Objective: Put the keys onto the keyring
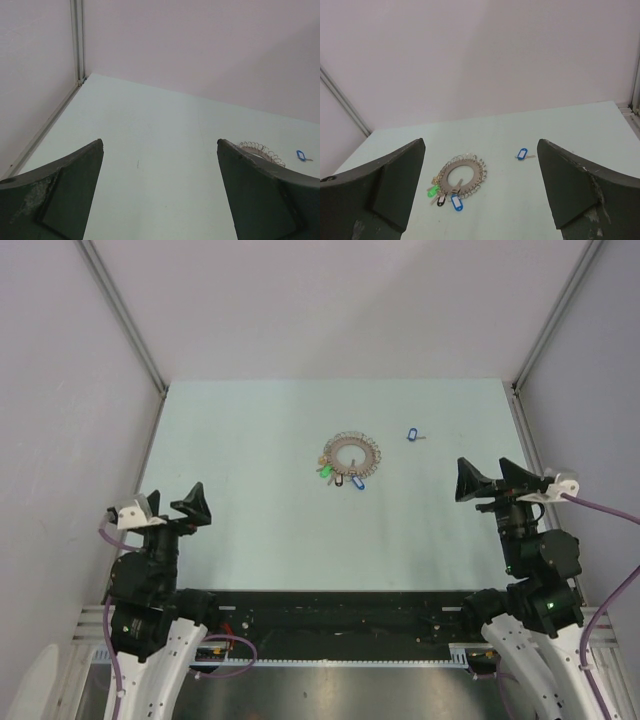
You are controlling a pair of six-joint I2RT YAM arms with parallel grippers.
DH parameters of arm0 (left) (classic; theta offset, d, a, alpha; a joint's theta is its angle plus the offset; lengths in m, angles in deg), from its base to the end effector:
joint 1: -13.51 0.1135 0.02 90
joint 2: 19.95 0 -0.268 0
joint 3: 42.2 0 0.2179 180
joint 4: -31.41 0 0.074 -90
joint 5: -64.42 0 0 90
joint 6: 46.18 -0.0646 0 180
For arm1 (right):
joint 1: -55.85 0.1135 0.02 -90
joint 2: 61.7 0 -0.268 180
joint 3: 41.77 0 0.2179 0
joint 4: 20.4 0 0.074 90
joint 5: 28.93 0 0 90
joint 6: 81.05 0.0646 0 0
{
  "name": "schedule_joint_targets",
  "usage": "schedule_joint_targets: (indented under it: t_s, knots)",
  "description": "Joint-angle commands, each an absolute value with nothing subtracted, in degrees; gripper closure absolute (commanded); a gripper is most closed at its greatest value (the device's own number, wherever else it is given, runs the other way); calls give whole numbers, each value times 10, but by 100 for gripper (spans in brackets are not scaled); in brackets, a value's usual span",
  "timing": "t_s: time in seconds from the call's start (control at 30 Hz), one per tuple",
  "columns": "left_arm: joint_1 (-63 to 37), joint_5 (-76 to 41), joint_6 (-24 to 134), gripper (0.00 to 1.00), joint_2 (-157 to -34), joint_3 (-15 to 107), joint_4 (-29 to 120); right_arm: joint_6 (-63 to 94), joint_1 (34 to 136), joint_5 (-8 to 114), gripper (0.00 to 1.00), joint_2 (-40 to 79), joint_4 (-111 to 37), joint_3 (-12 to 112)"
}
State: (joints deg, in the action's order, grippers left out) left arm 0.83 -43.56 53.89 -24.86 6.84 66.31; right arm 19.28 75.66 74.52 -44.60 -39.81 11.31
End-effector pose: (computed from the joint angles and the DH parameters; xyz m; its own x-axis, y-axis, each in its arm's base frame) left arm 0.0464 0.0100 0.3099 0.1695 -0.2086 -0.9632 -0.0597 0.9734 -0.2213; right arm 0.0722 0.0100 0.3593 0.2425 0.2727 -0.9310 -0.1660 0.9572 0.2371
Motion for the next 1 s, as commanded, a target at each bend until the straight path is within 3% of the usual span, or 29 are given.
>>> schedule_joint_targets:
  t_s: [0.0, 0.97]
  knots:
    - [14, -455, 540, 0, -229, 60, 642, 170, 779, 758, 0, -454, -427, 113]
    - [14, -453, 526, 0, -274, 42, 606, 162, 782, 743, 0, -398, -430, 105]
